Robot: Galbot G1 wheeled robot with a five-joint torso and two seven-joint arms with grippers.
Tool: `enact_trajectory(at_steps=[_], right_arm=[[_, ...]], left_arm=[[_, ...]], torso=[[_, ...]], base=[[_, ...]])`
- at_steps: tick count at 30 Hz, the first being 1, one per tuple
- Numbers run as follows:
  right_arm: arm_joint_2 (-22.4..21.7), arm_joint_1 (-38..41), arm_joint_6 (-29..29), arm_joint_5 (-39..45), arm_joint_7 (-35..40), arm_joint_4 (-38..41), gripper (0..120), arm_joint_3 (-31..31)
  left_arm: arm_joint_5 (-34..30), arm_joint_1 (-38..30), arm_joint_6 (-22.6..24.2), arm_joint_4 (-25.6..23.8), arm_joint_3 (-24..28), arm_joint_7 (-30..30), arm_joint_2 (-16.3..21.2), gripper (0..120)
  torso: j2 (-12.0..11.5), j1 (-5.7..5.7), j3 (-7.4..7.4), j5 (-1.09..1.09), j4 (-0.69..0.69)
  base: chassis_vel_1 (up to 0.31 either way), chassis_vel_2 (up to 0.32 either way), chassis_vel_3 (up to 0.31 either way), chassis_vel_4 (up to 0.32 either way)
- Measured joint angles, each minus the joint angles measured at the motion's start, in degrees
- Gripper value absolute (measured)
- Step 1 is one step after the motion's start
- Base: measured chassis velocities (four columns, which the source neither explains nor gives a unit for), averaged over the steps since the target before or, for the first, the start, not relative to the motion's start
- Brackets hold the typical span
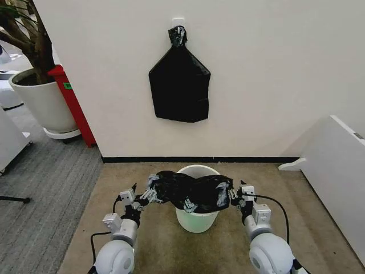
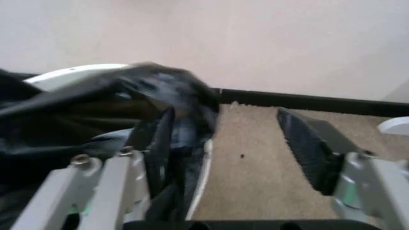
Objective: Place the garbage bag over the trash bin.
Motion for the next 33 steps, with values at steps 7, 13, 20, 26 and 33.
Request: enact_trajectory(at_steps=[7,13,20,26,33], right_arm=[[-0.6,-2.1,-4.6,3.4,-0.6,6.5,88,2.0],[-0.3,-3.1,-7.1,13.2,3.4,13.1,100,1.8],[0.8,-0.4,-8.2,28.8,12.2,17.0,100,0.4],[2.3,-0.3,-9.0,38.6,20.7,15.7,100,-1.6],[2.7,-1.5,-9.3,38.3,21.8,12.6,100,-2.8]], left_arm=[[0.7,1.1,-0.1,-2.7,-0.7,-0.4,0.3,100],[0.9,1.9,-0.1,-4.8,-0.9,-0.9,-0.5,100],[1.0,2.2,-1.3,-5.8,-1.2,-1.0,-1.2,100],[1.6,3.1,-1.6,-5.4,-0.6,-0.8,-2.0,100],[2.5,4.1,-1.7,-4.9,0.6,-0.7,-2.8,100]], torso=[[0.0,0.0,0.0,0.0,0.0],[0.0,0.0,0.0,0.0,-0.01],[0.0,0.0,0.0,0.0,0.0],[0.0,0.0,0.0,0.0,0.0],[0.0,0.0,0.0,0.0,0.0]], base=[[0.0,0.0,0.0,0.0],[0.0,0.0,0.0,0.0],[0.0,0.0,0.0,0.0],[0.0,0.0,0.0,0.0],[0.0,0.0,0.0,0.0]])
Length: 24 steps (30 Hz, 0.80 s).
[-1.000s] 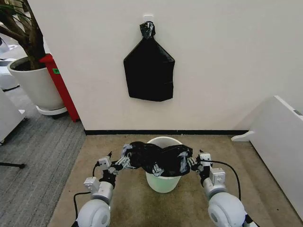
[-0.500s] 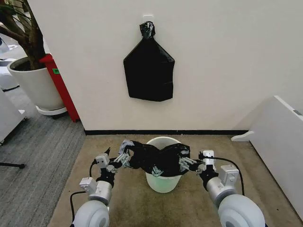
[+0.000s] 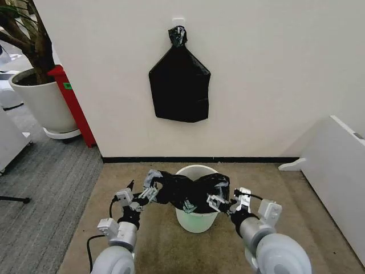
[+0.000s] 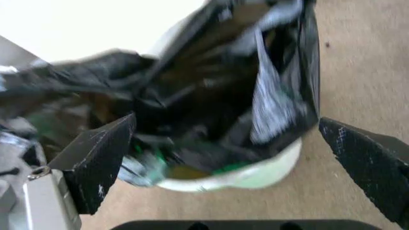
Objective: Place the garbage bag over the trash bin.
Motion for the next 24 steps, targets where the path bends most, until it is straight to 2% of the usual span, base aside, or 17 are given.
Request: enact_trajectory(at_steps=[8,21,24], right_arm=[[0.8,1.6,0.5,1.0,1.4,-6.1,100,0.4],[3.2,0.6,0.5,2.4,2.7,-5.8,99,1.0],[3.8,-2.8,0.5,1.5,2.1,-3.1,85,0.2]], left_arm=[[0.1,1.3,0.0,-0.5,0.3,-0.3,-0.4,100],[0.1,2.0,0.1,-0.8,0.2,-0.5,-0.7,100],[0.2,1.7,0.1,-0.5,0.6,-0.5,-1.1,100]], torso=[[0.0,0.0,0.0,0.01,0.0],[0.0,0.0,0.0,0.0,0.01],[0.0,0.0,0.0,0.0,0.0]], base=[[0.0,0.0,0.0,0.0],[0.0,0.0,0.0,0.0],[0.0,0.0,0.0,0.0]])
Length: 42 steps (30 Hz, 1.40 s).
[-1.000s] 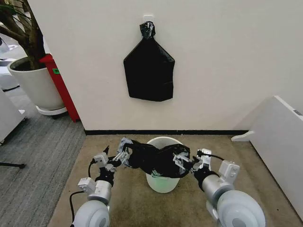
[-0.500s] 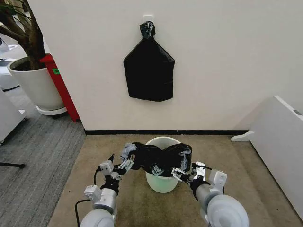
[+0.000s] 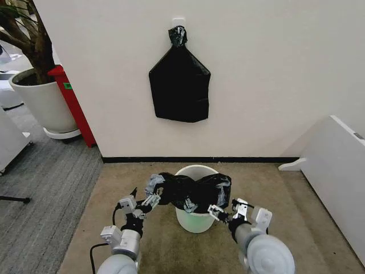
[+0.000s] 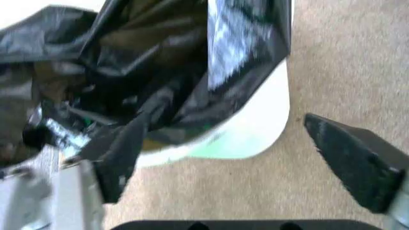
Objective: Place the garbage bag over the trash bin.
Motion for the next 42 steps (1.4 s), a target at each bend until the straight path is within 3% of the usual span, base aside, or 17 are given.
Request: enact_trajectory(at_steps=[23,32,42], right_arm=[[0.5,-3.4,1.7,-5.8,-4.1,-1.4,1,-1.0],[0.9,-5.1,2.3,-7.4,-5.0,-1.0,0,-1.2],[1.8,-5.0,4.2,-12.5,-8.0,-6.8,0,-2.4]], left_arm=[[0.4,-0.5,0.0,0.6,0.2,-0.2,-0.7,100],[0.4,-0.7,0.0,0.7,0.0,-0.3,-0.9,100],[0.4,-0.9,0.0,0.8,-0.2,-0.4,-1.3,100]], torso=[[0.0,0.0,0.0,0.0,0.0],[0.0,0.0,0.0,0.0,0.0],[0.0,0.0,0.0,0.0,0.0]], base=[[0.0,0.0,0.0,0.0],[0.0,0.0,0.0,0.0],[0.0,0.0,0.0,0.0]])
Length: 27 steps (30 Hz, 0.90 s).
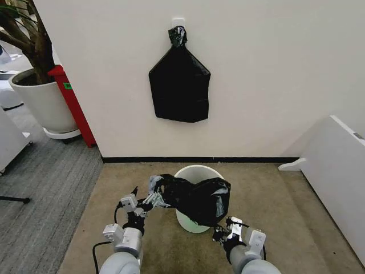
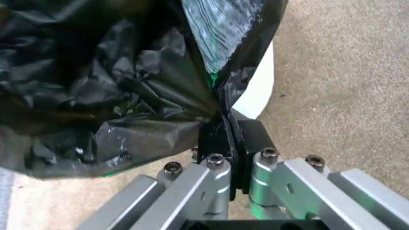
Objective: Place the garbage bag over the trash bin.
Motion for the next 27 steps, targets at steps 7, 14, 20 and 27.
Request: enact_trajectory(at_steps=[7,14,20,27], right_arm=[[-0.2,2.9,0.9,-0.9,-0.7,-3.8,0,0.3],[0.0,4.4,1.3,-2.3,-1.4,-6.5,0,0.4],[0.1,1.9,1.4,-7.0,-2.1,-4.2,1,-0.1],[-0.8,-1.0,-1.0,-9.1,0.5,4.5,30,0.7]], left_arm=[[0.0,0.1,0.0,0.1,0.0,0.0,-0.2,100],[0.1,0.2,0.0,0.2,0.0,0.0,-0.4,100],[0.1,0.1,-0.1,0.4,0.0,0.0,-0.5,100],[0.2,0.1,-0.1,0.6,0.2,0.0,-0.5,100]], torso=[[0.0,0.0,0.0,0.0,0.0],[0.0,0.0,0.0,0.01,0.01],[0.0,0.0,0.0,0.01,0.0],[0.0,0.0,0.0,0.0,0.0]], base=[[0.0,0.0,0.0,0.0],[0.0,0.0,0.0,0.0],[0.0,0.0,0.0,0.0],[0.0,0.0,0.0,0.0]])
